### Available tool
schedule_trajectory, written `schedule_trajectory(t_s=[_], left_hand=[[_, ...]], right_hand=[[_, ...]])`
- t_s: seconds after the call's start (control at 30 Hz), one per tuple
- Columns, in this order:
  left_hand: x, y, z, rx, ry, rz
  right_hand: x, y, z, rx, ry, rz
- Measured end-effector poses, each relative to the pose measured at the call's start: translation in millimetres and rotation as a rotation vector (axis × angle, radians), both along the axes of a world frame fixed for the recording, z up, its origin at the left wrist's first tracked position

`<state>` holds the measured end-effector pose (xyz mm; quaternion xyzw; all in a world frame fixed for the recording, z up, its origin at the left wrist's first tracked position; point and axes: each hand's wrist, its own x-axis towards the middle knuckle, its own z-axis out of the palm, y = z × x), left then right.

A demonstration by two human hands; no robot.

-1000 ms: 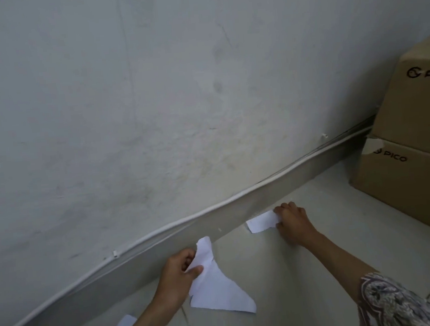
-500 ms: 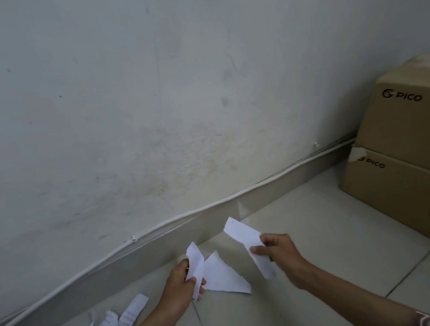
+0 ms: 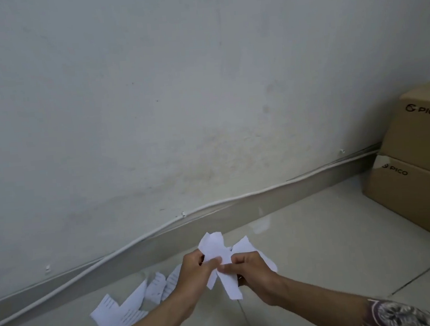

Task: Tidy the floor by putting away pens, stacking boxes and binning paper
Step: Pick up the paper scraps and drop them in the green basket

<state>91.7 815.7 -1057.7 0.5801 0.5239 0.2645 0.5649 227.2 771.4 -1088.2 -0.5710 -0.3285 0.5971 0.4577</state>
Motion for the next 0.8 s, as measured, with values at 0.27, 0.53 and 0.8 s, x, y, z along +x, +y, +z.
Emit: schedule_trajectory(t_s=[0.27, 0.53, 0.8], left_hand=[[-45, 6, 15, 0.092, 0.081, 0.202], [-79, 26, 2, 0.078, 0.118, 0.278], [-76, 38, -13, 0.039, 0.127, 0.246]], right_hand=[[10, 29, -2, 0.047, -0.277, 0.106], [50, 76, -56, 0.020, -0.949, 0.239], [73, 89, -79, -0.084, -1.290, 0.382]])
